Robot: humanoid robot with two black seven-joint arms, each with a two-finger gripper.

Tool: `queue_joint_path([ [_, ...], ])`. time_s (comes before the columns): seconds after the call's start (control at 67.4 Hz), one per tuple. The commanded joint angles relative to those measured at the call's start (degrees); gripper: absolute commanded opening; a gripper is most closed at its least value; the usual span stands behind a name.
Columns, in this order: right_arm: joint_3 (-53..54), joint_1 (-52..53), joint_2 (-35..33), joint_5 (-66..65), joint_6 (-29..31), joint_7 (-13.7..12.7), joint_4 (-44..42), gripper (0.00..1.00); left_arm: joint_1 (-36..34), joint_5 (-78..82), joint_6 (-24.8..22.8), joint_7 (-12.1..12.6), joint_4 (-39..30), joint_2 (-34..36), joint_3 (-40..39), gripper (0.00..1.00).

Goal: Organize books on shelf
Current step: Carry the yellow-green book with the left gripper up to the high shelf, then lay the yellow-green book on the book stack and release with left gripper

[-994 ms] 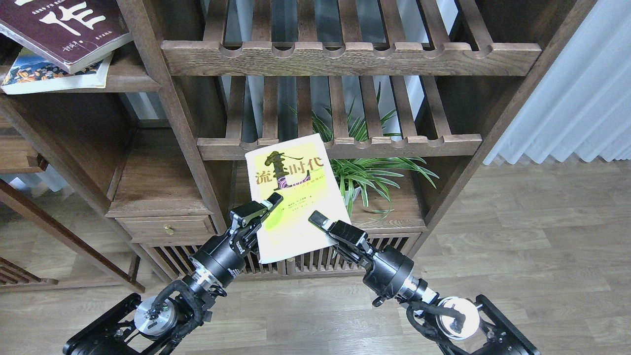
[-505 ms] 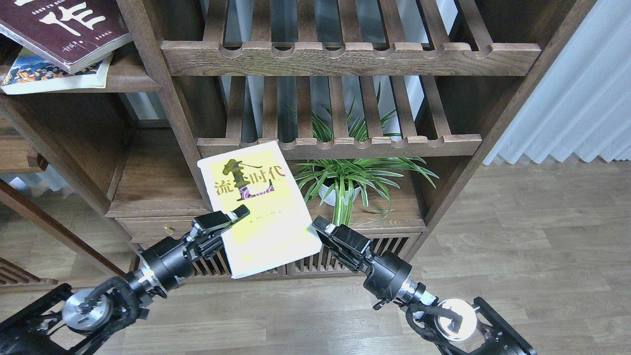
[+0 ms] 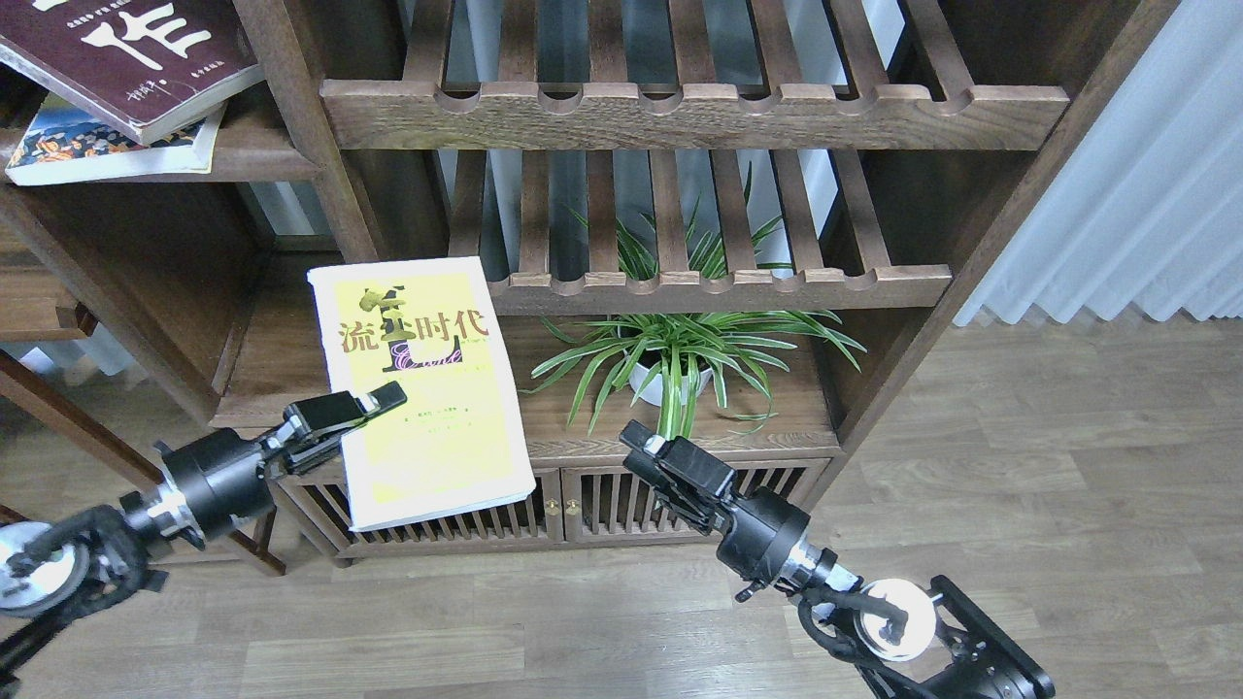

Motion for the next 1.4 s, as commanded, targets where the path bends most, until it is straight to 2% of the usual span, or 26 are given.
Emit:
queue_joint_path([
  [0.0, 0.09, 0.25, 0.0, -0.01, -0.01, 0.0, -0.33, 0.77, -2.84, 1.87, 0.0, 0.01, -0.99, 3.85, 0.01, 0.01],
  [0.134, 0.09, 0.42, 0.0, -0.01, -0.01, 0.27, -0.42, 0.77, -5.74, 3.1, 0.0, 0.1, -1.96, 7.8, 0.01, 0.01],
  [0.297, 0.09, 0.42, 0.0, -0.01, -0.01, 0.36, -0.42, 0.77, -8.64, 3.46, 0.0, 2.26, -2.93, 11.49, 0.01, 0.01],
  [0.772, 0.27, 0.25, 0.0, 0.0, -0.01, 0.36, -0.15, 0.77, -22.96, 2.93, 0.0, 2.26, -4.07, 23.8, -0.25, 0.01],
  [1.143, 0.27, 0.16, 0.0, -0.01, -0.01, 0.36, 0.02, 0.77, -26.04, 2.84, 0.0, 2.26, -2.84, 29.78, -1.74, 0.01],
  [1.38, 0.27, 0.07, 0.0, -0.01, -0.01, 0.36, 0.02, 0.77, -30.34, 2.58, 0.0, 2.26, 1.29, 31.71, -1.57, 0.01],
])
